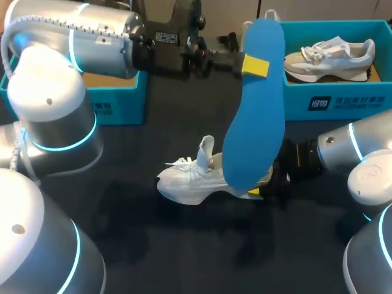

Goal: Take the shoe out of the shoebox, open the shoe tongue, remove and reinsert the insole, then place the shoe into the shoebox

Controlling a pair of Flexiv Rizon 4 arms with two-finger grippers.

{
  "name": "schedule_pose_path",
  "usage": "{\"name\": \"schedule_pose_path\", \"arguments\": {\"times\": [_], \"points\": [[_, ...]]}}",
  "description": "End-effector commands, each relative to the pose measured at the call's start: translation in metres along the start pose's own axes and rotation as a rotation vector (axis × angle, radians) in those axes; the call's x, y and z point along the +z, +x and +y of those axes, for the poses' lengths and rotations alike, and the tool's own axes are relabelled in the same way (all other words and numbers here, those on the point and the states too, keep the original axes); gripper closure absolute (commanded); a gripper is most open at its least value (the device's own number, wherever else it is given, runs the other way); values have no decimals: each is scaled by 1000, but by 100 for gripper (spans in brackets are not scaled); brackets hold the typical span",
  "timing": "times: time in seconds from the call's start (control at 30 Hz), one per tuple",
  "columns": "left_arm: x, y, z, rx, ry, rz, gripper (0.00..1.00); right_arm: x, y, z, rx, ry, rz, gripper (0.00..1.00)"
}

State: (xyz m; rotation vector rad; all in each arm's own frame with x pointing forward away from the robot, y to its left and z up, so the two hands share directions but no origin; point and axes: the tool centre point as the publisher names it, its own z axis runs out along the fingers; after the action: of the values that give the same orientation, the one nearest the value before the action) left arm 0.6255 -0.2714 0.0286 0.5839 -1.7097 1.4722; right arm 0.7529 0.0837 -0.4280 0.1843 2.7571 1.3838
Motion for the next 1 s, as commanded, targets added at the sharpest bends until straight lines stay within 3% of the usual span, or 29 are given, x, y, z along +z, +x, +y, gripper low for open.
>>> {"name": "schedule_pose_path", "arguments": {"times": [0.03,1.0], "points": [[-1,2,12,-68,23,2,100,4,-1,-2,1,6,-1,100],[3,3,18,-121,54,8,100,4,-1,-2,1,6,-1,100]]}}
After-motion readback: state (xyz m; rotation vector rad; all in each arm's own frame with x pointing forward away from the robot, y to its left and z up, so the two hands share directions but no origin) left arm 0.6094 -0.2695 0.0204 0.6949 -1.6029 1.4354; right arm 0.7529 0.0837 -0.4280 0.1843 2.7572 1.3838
